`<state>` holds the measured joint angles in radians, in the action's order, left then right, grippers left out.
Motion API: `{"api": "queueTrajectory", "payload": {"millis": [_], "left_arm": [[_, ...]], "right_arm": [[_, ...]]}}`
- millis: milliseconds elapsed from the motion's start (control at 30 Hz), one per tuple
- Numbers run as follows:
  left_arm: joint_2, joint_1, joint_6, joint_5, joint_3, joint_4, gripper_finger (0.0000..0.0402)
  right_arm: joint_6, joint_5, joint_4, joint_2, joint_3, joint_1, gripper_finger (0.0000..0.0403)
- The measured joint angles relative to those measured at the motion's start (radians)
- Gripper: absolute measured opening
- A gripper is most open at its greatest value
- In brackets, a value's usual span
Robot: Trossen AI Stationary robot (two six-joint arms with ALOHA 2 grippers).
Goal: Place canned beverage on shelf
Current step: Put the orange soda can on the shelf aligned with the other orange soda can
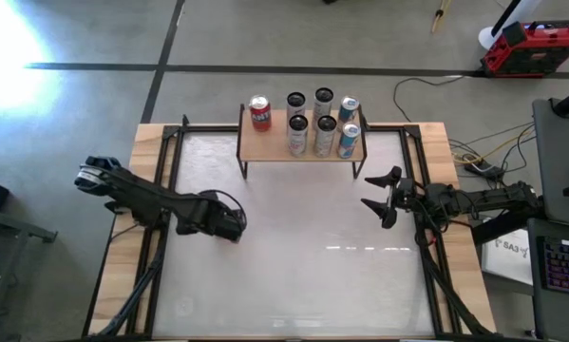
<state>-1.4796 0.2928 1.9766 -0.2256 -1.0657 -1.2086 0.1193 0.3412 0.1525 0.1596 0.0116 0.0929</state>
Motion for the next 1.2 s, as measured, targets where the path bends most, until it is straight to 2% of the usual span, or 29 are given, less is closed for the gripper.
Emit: {"api": "queueTrajectory", "payload": {"millis": [233, 367, 567, 700, 867, 1067, 1200], "left_arm": [[-0.003, 0.000, -0.002, -0.019, 0.061, 0.078, 0.0383], [-0.003, 0.001, -0.005, -0.024, 0.087, 0.114, 0.0353], [-0.003, 0.002, -0.030, -0.028, 0.090, 0.114, 0.0281], [-0.003, 0.001, -0.096, 0.001, 0.059, 0.112, 0.0281], [0.001, 0.002, -0.179, -0.015, -0.097, 0.027, 0.0281], [-0.041, 0.001, -0.317, -0.171, -0.385, -0.177, 0.0281], [-0.099, -0.014, -0.488, -0.247, -0.573, -0.228, 0.0281]], "right_arm": [[0.000, 0.000, 0.000, 0.000, 0.000, 0.000, 0.0334], [0.000, 0.000, 0.000, 0.000, 0.000, 0.000, 0.0334], [0.000, 0.000, 0.000, 0.000, 0.000, 0.000, 0.0334], [0.000, 0.000, 0.000, 0.000, 0.000, 0.000, 0.0334], [0.000, 0.000, 0.000, 0.000, 0.000, 0.000, 0.0334], [0.000, 0.000, 0.000, 0.000, 0.000, 0.000, 0.0334], [0.000, 0.000, 0.000, 0.000, 0.000, 0.000, 0.0334]]}}
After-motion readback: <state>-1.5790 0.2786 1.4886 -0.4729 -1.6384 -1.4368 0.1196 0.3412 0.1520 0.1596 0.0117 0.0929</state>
